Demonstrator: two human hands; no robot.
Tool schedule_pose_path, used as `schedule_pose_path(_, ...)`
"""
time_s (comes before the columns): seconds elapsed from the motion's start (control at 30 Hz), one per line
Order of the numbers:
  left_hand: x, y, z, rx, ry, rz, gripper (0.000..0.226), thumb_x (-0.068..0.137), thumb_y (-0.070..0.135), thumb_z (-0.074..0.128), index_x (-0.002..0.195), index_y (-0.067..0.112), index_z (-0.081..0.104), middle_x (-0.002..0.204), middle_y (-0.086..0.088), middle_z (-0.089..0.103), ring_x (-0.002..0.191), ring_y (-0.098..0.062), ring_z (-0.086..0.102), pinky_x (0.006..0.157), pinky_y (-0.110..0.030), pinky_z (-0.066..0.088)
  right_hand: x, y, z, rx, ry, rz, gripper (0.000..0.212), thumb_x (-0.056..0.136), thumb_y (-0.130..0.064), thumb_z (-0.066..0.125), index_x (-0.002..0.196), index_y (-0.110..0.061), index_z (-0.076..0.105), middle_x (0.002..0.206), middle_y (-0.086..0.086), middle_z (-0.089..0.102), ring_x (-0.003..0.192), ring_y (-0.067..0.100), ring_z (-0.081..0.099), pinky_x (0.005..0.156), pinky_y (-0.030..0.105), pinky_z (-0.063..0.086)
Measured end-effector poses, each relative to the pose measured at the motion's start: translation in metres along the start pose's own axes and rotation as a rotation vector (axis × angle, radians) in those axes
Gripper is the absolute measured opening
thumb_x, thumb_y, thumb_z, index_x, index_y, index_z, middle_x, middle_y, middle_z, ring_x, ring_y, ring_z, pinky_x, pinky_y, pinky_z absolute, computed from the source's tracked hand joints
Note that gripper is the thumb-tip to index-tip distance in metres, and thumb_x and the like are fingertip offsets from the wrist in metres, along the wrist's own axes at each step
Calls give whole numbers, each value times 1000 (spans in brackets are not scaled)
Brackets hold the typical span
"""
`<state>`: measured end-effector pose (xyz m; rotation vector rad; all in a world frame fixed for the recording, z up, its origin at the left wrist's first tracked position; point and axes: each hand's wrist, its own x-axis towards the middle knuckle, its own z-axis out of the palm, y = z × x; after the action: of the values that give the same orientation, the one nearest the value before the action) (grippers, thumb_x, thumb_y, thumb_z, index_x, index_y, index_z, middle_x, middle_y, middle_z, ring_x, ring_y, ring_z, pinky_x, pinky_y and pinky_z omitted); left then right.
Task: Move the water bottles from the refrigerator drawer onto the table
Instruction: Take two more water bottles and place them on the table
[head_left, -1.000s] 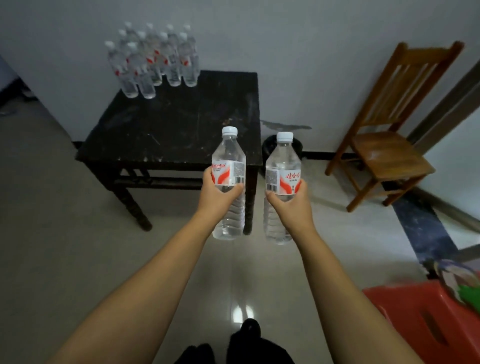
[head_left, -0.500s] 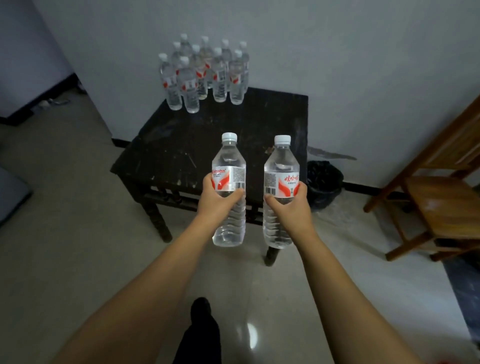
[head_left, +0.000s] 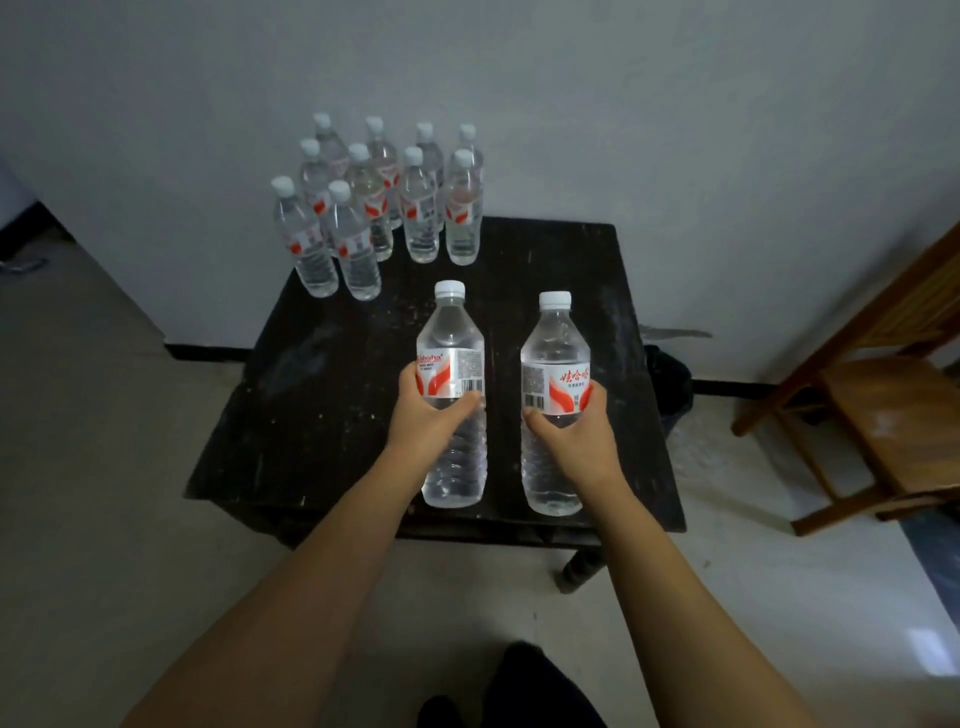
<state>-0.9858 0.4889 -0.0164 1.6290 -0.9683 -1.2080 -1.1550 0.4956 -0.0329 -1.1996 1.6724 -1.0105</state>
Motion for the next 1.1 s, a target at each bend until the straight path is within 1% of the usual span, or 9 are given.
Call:
schedule_pose_path(0.1, 35, 5, -3, 13, 1, 8, 71, 77, 22, 77, 136, 23, 36, 112, 5, 58, 103, -14, 61, 90, -36, 54, 35, -8, 16, -3, -12, -14, 68, 80, -23, 75, 134, -20, 34, 119, -5, 50, 107, 12, 53, 89, 25, 44)
schedule_pose_path(0.2, 78, 11, -4, -3, 32, 15, 72, 76, 22, 78, 135, 23, 37, 115, 4, 59, 105, -15, 62, 92, -38, 54, 80, -18, 35, -12, -50, -48, 68, 80, -22, 75, 134, -19, 34, 116, -6, 49, 107, 12, 54, 86, 23, 44)
schedule_pose_path(0.47, 178, 38, -10, 20, 139, -7, 65, 76, 22, 78, 130, 17, 42, 113, 3, 59, 104, -15, 60, 84, -29, 49, 182, -52, 76, 35, -134, -79, 70, 79, -18, 76, 134, -16, 34, 119, -1, 53, 106, 14, 56, 86, 24, 45)
schedule_pose_path(0.57, 215, 45, -12, 33, 154, -23, 69, 74, 20, 79, 130, 15, 40, 118, 2, 57, 109, -17, 59, 92, -33, 50, 217, -58, 93, 57, -132, -66, 72, 79, -16, 77, 135, -16, 33, 118, -2, 52, 105, 12, 56, 87, 23, 46)
schedule_pose_path(0.77, 288, 50, -17, 55, 91, -36, 78, 72, 7, 79, 136, 16, 35, 129, -4, 53, 117, -20, 53, 104, -43, 44, 274, -65, 129, 70, -109, -5, 77, 77, -9, 77, 135, -20, 27, 119, -2, 50, 109, 14, 55, 94, 29, 46)
schedule_pose_path(0.87, 321, 46, -18, 46, 77, -29, 78, 72, 5, 78, 134, 20, 35, 123, 2, 54, 113, -16, 53, 103, -37, 43, 293, -66, 145, 71, -99, 16, 80, 77, -6, 76, 137, -23, 25, 128, -1, 49, 115, 13, 51, 97, 29, 43)
schedule_pose_path(0.93, 339, 44, -16, 54, 89, 6, 73, 72, 5, 78, 131, 20, 36, 115, 7, 53, 112, -17, 55, 94, -29, 45, 304, -67, 155, 91, -77, 48, 81, 78, -5, 74, 139, -24, 25, 130, -2, 47, 115, 11, 49, 96, 26, 40)
schedule_pose_path(1.0, 353, 46, -13, 64, 112, 56, 73, 74, 2, 76, 133, 17, 36, 114, 11, 49, 111, -11, 53, 90, -21, 39, 316, -69, 167, 110, -46, 56, 80, 79, -5, 74, 140, -25, 26, 131, -3, 48, 115, 10, 49, 94, 24, 40)
schedule_pose_path(1.1, 375, 45, -8, 53, 126, 105, 75, 75, 0, 75, 136, 14, 35, 121, 9, 46, 111, -5, 47, 91, -16, 35, 332, -65, 186, 142, -1, 42, 78, 78, -6, 75, 138, -25, 30, 130, -2, 52, 116, 11, 54, 85, 11, 45)
